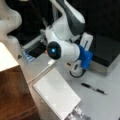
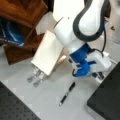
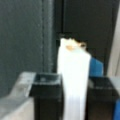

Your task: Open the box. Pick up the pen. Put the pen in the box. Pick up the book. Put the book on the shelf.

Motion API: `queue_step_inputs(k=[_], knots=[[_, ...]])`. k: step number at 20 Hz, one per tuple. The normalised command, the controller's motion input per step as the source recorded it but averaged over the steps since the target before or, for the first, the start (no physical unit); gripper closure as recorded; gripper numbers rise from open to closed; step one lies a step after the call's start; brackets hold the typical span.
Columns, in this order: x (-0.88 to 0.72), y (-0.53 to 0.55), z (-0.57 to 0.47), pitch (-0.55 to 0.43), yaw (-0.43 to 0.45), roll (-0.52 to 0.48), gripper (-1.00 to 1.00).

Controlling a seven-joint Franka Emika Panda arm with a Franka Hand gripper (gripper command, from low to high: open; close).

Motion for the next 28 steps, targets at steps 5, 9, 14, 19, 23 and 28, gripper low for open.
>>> queue_step_inputs(k=[5, 9, 14, 19, 23, 28], knots=[[0.21, 0.18, 0.47, 0.037, 0.131, -0.183, 1.0], [0.23, 0.36, 0.6, 0.052, 0.173, -0.213, 1.0], [0.22, 0.55, 0.49, 0.128, 0.165, -0.161, 1.0], [0.28, 0.74, 0.38, 0.09, 0.235, -0.106, 1.0], [0.3, 0.89, 0.43, 0.06, 0.214, -0.153, 1.0], [0.28, 0.94, 0.46, 0.047, 0.146, -0.268, 1.0]])
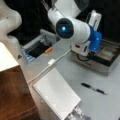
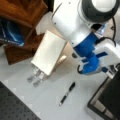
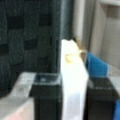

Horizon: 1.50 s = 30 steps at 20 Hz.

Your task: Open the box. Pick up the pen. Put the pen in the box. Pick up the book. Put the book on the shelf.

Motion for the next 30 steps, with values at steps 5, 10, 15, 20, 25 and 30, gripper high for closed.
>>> queue_step_inputs(k=[5, 10, 15, 20, 25, 30], knots=[[0.28, 0.97, 0.46, 0.016, 0.099, -0.317, 1.0], [0.27, 0.92, 0.41, 0.002, 0.081, -0.321, 1.0], [0.29, 0.54, 0.21, -0.008, 0.054, -0.296, 1.0], [0.39, 0.16, 0.07, 0.043, 0.07, -0.194, -1.0], [0.44, 0.15, 0.07, 0.086, 0.094, -0.155, -1.0], [0.41, 0.29, 0.13, 0.08, 0.091, -0.152, -1.0]])
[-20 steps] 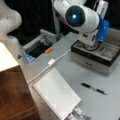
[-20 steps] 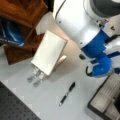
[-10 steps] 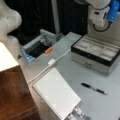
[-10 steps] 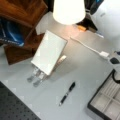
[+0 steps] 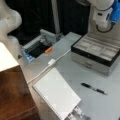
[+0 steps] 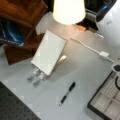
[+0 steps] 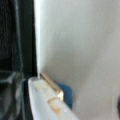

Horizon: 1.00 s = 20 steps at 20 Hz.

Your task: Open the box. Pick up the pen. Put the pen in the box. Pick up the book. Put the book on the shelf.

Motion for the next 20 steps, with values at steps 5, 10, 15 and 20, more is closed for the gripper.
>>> queue_step_inputs(k=[5, 10, 15, 20], knots=[[0.36, 0.33, 0.15, 0.059, 0.076, -0.158, -1.0], [0.31, 0.3, 0.15, 0.055, 0.077, -0.163, -1.0], [0.28, 0.1, 0.21, 0.094, 0.1, -0.229, -1.0], [0.31, -0.22, 0.28, 0.098, 0.118, -0.291, -1.0]])
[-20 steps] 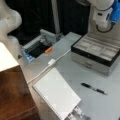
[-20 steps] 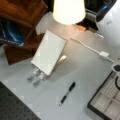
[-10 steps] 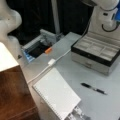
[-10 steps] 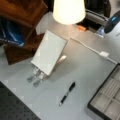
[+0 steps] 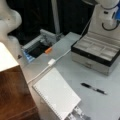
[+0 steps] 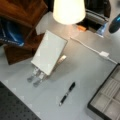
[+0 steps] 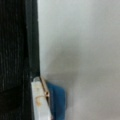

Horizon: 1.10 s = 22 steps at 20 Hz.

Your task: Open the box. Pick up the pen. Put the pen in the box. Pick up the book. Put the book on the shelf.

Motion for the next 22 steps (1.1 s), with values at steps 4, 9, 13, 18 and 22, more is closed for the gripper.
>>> queue_step_inputs(k=[4, 9, 13, 18, 22], knots=[[0.36, -0.46, 0.24, 0.113, 0.128, -0.305, -1.0], [0.4, -0.55, 0.17, 0.098, 0.134, -0.348, -1.0], [0.34, -0.43, 0.22, 0.109, 0.122, -0.501, -1.0], [0.29, -0.3, 0.2, 0.146, 0.167, -0.656, -1.0], [0.28, -0.28, 0.07, 0.136, 0.193, -0.649, -1.0]])
